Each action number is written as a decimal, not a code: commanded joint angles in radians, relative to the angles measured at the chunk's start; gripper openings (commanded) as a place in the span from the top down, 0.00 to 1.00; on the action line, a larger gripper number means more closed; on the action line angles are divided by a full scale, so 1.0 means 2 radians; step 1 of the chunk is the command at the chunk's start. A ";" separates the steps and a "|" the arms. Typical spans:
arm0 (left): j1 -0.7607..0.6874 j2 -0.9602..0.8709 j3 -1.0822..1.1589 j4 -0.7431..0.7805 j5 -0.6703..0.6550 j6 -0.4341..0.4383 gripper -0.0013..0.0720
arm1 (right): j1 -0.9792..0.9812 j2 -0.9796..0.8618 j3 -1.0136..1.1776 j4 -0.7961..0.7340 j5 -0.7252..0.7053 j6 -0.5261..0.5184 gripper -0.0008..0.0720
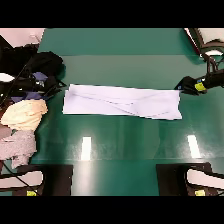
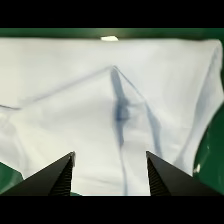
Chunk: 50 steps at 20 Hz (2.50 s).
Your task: Fold the shirts.
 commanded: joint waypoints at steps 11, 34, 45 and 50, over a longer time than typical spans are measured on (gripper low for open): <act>-0.017 -0.031 0.044 -0.008 -0.139 0.026 0.95 | -0.176 0.016 -0.125 0.076 0.060 -0.115 0.12; -0.211 -0.033 0.044 -0.002 -0.049 -0.021 0.95 | -0.090 -0.142 -0.051 0.197 0.084 -0.208 0.97; -0.343 -0.212 0.236 -0.001 -0.007 -0.064 0.95 | 0.020 -0.038 0.116 0.208 0.130 -0.082 0.97; -0.356 -0.283 0.290 0.004 -0.002 -0.084 0.95 | 0.098 -0.039 0.202 0.207 0.136 -0.055 0.97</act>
